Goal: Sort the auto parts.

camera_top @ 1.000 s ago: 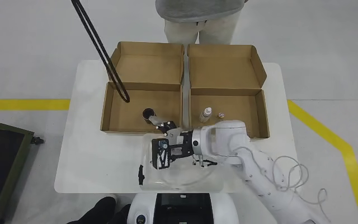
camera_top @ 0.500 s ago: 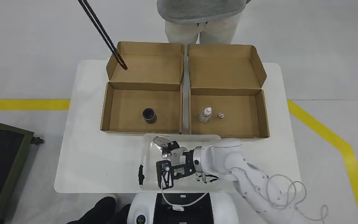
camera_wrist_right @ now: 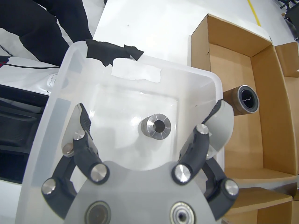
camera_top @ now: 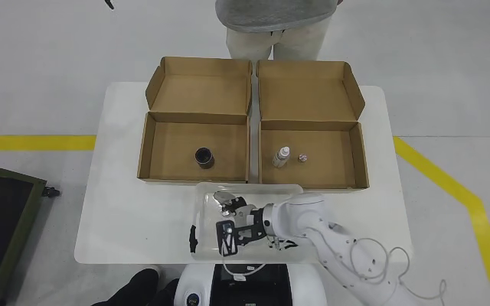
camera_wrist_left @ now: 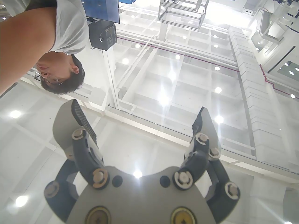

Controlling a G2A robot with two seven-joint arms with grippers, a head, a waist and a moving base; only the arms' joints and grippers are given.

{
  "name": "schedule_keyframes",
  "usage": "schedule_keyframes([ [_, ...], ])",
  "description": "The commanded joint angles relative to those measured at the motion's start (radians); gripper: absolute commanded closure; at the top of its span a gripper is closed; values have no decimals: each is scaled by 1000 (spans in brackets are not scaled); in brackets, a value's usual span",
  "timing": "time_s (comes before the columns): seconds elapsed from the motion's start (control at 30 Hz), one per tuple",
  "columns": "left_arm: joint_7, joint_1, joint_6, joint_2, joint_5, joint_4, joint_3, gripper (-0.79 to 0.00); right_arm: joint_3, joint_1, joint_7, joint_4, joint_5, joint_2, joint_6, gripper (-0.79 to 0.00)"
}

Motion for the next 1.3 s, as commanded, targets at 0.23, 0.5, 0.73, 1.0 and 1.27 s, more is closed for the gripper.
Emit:
schedule_keyframes([
  [0.23,0,0,0,0,0,0,0,-785,-31,23,-43,98,-5,-6,29,-779],
  [0.5,0,0,0,0,0,0,0,-785,-40,46,-72,171,9,-12,67,-650],
  [0.73,0,0,0,0,0,0,0,-785,-44,63,-91,216,36,-17,87,-542],
  [1.0,0,0,0,0,0,0,0,-785,-27,75,-102,246,61,-15,88,-296],
  [1.27,0,0,0,0,0,0,0,-785,-9,81,-114,244,90,-11,80,0],
])
